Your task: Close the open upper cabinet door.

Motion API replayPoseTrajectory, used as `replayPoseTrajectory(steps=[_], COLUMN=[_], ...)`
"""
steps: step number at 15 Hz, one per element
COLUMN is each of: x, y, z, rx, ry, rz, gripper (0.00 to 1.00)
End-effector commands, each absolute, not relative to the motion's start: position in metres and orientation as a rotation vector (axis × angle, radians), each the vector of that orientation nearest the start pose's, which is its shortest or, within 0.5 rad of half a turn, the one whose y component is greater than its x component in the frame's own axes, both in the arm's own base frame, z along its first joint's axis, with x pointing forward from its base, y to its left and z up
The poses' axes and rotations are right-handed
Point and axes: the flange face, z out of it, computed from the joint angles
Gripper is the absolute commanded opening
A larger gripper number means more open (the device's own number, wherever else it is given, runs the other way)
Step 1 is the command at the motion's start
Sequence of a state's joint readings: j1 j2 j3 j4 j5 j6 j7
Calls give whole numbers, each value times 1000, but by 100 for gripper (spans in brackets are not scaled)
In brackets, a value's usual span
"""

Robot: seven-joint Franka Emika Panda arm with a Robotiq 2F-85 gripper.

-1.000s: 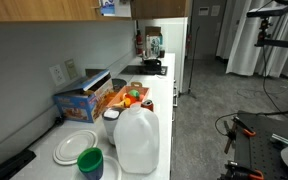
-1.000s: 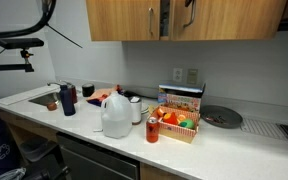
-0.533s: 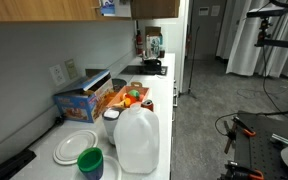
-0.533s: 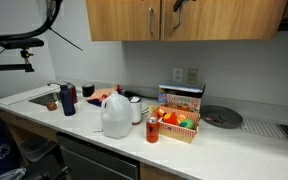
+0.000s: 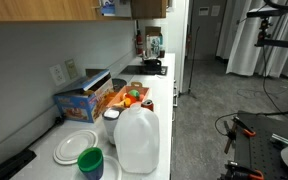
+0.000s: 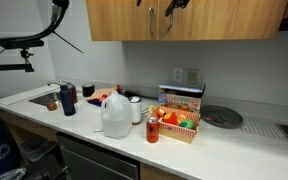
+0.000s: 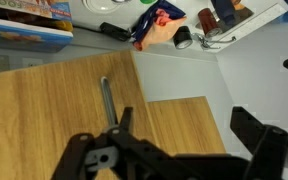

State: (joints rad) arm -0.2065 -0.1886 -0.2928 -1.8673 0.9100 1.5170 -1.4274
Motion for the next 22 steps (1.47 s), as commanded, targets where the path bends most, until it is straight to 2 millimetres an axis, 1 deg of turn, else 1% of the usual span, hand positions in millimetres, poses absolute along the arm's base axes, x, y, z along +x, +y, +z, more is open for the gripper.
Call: replayPoseTrajectory(steps=[1, 9, 11, 14, 16, 19, 22], x=[467, 471, 483, 502, 521, 547, 572], y=[-167, -164, -162, -155, -147, -127, -113], z=[623, 619, 612, 604, 600, 589, 579], rx=[-2076, -2068, -2051, -2007, -1954, -1862, -1804], ry=[-1014, -1025, -1044, -1105, -1161, -1211, -1244], rz=[-877, -876, -916, -979, -1036, -1123, -1200], gripper=[100, 100, 100, 100, 100, 100, 100])
